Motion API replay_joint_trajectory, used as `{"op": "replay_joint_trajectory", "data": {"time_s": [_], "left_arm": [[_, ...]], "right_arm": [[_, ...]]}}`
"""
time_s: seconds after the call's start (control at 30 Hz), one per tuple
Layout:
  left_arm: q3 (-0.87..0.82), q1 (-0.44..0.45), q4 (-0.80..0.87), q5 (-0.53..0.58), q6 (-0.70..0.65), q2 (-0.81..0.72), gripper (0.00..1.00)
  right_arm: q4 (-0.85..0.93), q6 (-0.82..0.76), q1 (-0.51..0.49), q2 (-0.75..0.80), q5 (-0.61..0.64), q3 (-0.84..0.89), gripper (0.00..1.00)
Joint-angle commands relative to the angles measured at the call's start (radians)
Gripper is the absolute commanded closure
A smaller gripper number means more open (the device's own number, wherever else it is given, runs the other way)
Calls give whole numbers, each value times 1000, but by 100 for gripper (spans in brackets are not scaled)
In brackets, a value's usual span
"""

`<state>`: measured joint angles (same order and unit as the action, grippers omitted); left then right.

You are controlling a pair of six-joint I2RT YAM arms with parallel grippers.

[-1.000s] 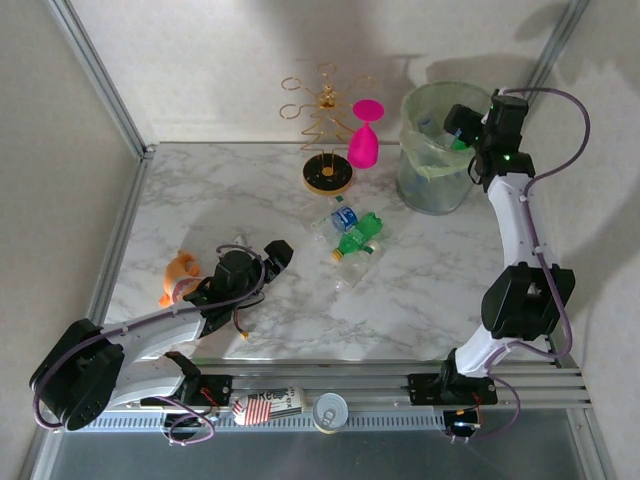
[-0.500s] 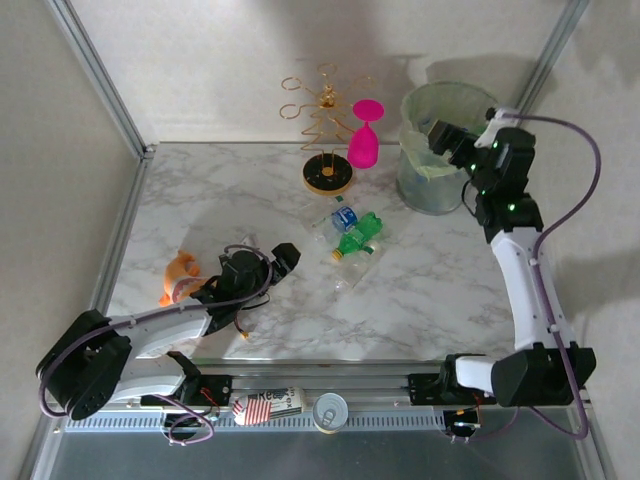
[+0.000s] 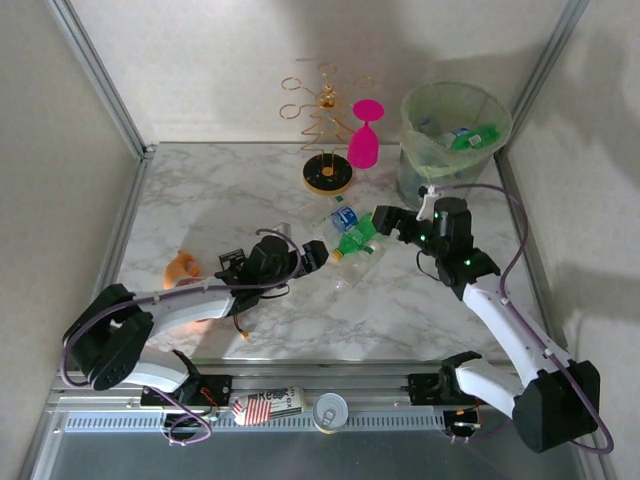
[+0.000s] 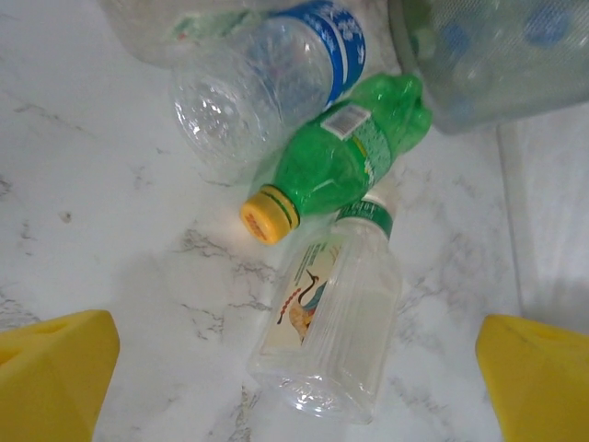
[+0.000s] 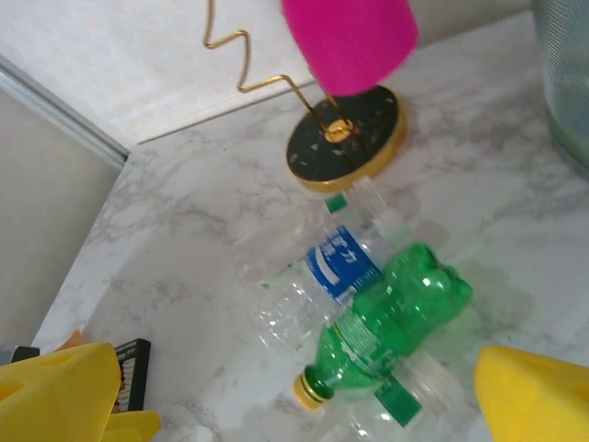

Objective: Put the plastic bottles in the bin

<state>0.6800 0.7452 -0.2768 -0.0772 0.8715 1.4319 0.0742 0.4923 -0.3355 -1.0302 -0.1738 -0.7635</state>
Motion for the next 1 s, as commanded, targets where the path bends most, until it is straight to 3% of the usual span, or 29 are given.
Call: {"op": "replay_joint_trajectory", "data": {"time_s": [0.0,0.17,0.63,0.97], "left_arm": [[75,23,94,-53,-93,61,1],[173,54,160,-69,-148,162,2],[456,163,360,-15,-312,418,5],[552,210,448,67,-375,527,13]], "right_arm": [[-34,73,-4,70,116,86,1],[-30,114,-2,115,246,184,1],[-33,103,-2,123,271,195,1],[-14,110,-3,142,266,208,1]]}}
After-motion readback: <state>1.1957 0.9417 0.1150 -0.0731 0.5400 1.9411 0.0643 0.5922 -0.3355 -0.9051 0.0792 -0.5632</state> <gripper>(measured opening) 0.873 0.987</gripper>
